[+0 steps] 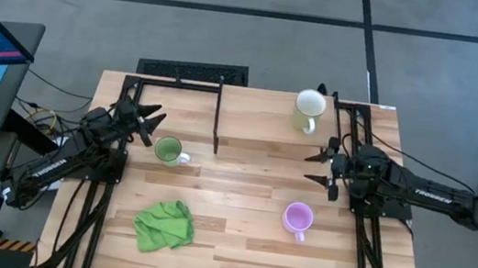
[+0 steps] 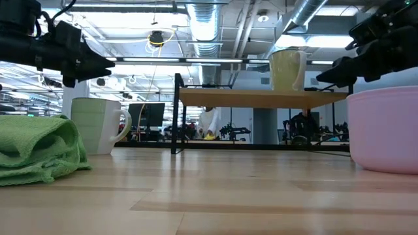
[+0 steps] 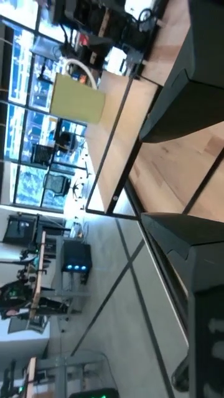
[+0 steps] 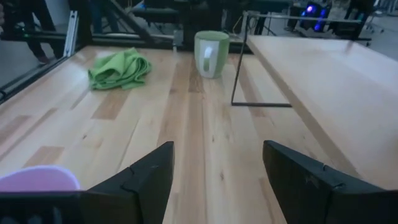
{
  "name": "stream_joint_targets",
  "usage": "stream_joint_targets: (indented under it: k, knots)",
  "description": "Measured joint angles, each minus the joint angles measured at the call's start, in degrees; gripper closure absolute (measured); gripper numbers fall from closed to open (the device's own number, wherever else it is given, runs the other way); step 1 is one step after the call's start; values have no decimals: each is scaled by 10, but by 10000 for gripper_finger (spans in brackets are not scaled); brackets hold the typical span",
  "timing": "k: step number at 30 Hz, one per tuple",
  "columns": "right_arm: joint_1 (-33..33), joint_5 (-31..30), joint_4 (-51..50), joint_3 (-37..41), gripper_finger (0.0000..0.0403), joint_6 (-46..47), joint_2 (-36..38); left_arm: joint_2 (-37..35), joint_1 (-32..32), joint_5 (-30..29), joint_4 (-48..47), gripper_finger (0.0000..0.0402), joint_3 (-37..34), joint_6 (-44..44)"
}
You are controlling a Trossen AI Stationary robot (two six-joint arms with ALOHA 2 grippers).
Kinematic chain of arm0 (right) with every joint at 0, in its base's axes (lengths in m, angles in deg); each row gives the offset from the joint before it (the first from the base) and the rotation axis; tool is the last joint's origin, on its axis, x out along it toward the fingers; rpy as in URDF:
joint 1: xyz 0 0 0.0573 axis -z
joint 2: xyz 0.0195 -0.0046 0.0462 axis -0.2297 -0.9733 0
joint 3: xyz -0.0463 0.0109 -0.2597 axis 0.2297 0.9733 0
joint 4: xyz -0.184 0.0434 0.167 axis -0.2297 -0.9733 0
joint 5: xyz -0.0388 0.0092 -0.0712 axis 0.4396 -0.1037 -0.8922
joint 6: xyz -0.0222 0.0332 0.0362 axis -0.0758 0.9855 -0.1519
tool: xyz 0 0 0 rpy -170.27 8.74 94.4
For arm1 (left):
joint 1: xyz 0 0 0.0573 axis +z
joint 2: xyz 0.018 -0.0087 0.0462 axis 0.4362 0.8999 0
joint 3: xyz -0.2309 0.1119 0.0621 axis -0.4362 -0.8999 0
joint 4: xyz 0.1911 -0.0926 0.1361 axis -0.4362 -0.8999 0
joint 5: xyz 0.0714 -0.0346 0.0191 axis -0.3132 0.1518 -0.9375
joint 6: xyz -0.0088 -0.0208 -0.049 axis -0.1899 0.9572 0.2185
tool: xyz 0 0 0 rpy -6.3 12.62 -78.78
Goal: Stack small to large cups/mugs on shelf
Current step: Put the green mug on the shelf
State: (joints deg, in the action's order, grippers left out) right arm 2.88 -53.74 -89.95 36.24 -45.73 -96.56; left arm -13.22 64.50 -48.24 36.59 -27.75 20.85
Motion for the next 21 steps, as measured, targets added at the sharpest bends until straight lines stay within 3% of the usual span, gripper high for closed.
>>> stream_joint_targets:
  k: [4,10,12,21]
  knots:
    - [-7,3,-12,0,135,14,9,0,0,46,3,216,0,8]
    - [-27,3,-28,0,135,35,10,0,-4,200,-7,216,29,17]
    - [-35,3,-28,0,135,44,10,0,-10,224,-20,216,47,21]
    - [-53,3,-40,-1,135,76,10,0,-34,149,-214,216,154,73]
